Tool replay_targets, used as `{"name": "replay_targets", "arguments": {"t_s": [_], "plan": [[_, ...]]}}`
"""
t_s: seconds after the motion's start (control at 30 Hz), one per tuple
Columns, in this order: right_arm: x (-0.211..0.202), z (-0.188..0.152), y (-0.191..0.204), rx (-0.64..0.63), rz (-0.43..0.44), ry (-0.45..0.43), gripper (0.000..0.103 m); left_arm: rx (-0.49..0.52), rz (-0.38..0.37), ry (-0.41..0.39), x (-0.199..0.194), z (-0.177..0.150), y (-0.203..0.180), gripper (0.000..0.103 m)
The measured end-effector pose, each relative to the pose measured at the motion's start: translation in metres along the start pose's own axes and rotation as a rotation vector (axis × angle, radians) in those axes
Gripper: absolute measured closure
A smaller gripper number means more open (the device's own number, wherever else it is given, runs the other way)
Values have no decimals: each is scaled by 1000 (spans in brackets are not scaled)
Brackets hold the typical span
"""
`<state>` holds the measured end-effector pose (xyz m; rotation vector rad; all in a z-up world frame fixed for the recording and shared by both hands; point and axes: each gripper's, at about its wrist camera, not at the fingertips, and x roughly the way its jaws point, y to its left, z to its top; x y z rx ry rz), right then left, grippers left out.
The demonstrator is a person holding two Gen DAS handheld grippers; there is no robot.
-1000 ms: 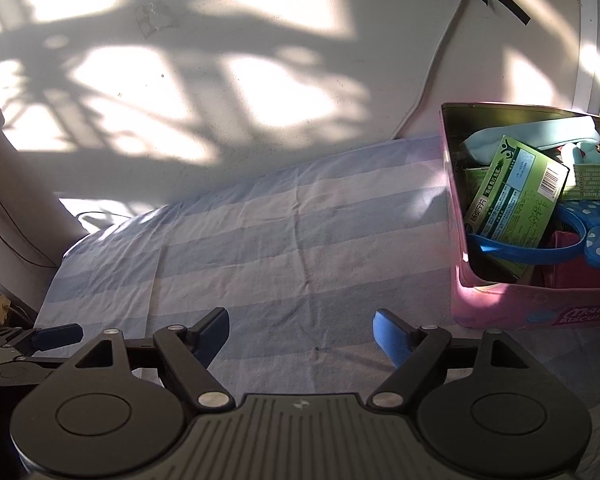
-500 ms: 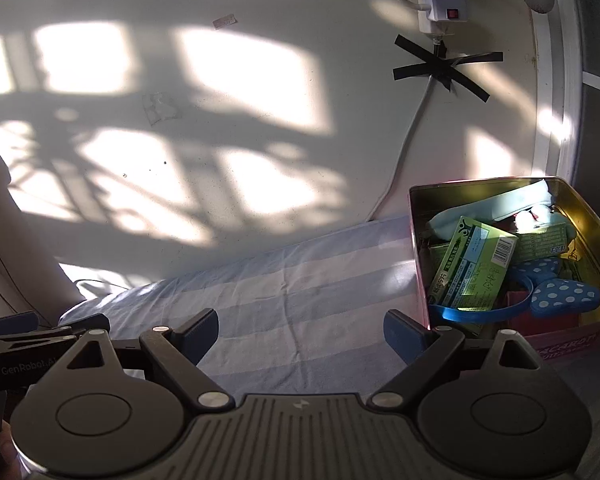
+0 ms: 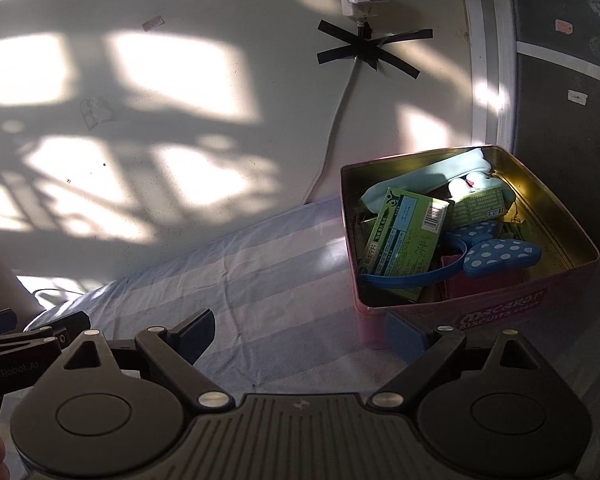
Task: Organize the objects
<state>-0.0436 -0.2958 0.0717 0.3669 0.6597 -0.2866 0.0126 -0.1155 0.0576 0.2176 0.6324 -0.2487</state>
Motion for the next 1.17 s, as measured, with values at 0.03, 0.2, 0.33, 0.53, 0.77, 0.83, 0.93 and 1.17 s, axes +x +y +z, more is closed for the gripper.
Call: {"name": "replay_targets", "arguments": {"t_s": [0.03,0.2,0.33,0.53,0.77,0.83,0.93,1.17], "plan": [[-2,-1,-4,6,-13,-1,12,5,-14,6,2,0,-5,0],[-14,-5,-28,50,-79,-12,11,27,-94,35,8,3,-31,0],[-22,-8,-48,84,-126,-18,11,60,-148,37,9,4,-53,0],[-33,-11,-72,124,-170,-25,11,102,-204,43,10,7,-81,0],[-35,-15,-93,167,-192,-14,10,133,-237,82,19,6,-102,0],[-34,-15,-97,175,-192,-9,10,139,-242,92,20,6,-106,0],[-32,-15,-100,180,-189,-1,10,138,-251,95,22,6,-110,0],[-25,-14,-102,172,-179,18,10,137,-255,94,24,6,-113,0]]}}
